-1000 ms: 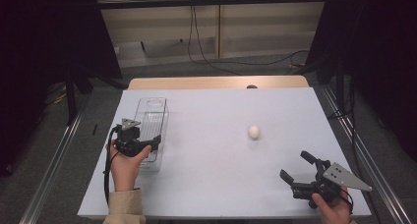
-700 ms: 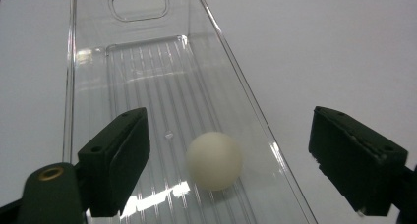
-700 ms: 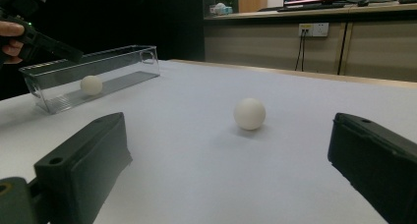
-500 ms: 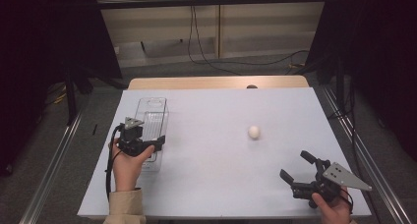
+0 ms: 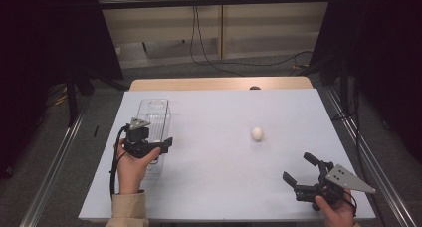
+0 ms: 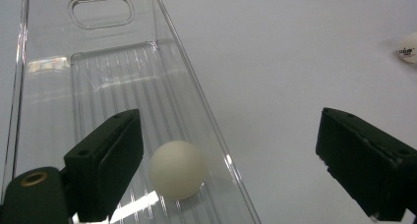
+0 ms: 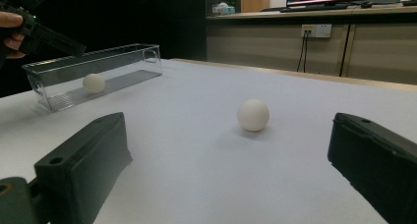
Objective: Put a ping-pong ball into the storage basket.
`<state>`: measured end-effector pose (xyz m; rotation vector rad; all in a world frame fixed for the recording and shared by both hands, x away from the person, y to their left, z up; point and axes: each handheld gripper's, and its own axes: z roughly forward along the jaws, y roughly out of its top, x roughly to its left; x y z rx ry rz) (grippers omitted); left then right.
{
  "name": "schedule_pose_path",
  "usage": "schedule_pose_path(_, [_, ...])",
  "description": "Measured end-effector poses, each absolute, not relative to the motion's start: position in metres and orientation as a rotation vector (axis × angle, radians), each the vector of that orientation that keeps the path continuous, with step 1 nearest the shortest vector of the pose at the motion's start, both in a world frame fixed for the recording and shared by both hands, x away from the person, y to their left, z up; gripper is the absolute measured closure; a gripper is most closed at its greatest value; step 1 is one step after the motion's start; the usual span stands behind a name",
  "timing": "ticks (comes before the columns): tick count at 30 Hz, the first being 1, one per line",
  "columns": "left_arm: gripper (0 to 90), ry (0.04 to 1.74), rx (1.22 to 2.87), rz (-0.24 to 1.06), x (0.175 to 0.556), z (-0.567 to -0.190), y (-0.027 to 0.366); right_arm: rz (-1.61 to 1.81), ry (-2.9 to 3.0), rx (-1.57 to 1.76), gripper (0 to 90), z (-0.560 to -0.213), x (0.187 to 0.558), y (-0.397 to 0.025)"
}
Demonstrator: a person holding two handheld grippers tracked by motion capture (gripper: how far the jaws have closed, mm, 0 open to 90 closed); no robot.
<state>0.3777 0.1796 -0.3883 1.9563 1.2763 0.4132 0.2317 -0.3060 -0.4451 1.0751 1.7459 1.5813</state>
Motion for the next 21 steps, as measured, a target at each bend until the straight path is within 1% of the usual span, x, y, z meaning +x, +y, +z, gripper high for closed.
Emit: schedule_pose_path(21, [9.1,1.22,1.985,0.379,0.378,-0.387,0.164,1.584,1.743,1.074,1.5,-0.445,0.232,-0.306])
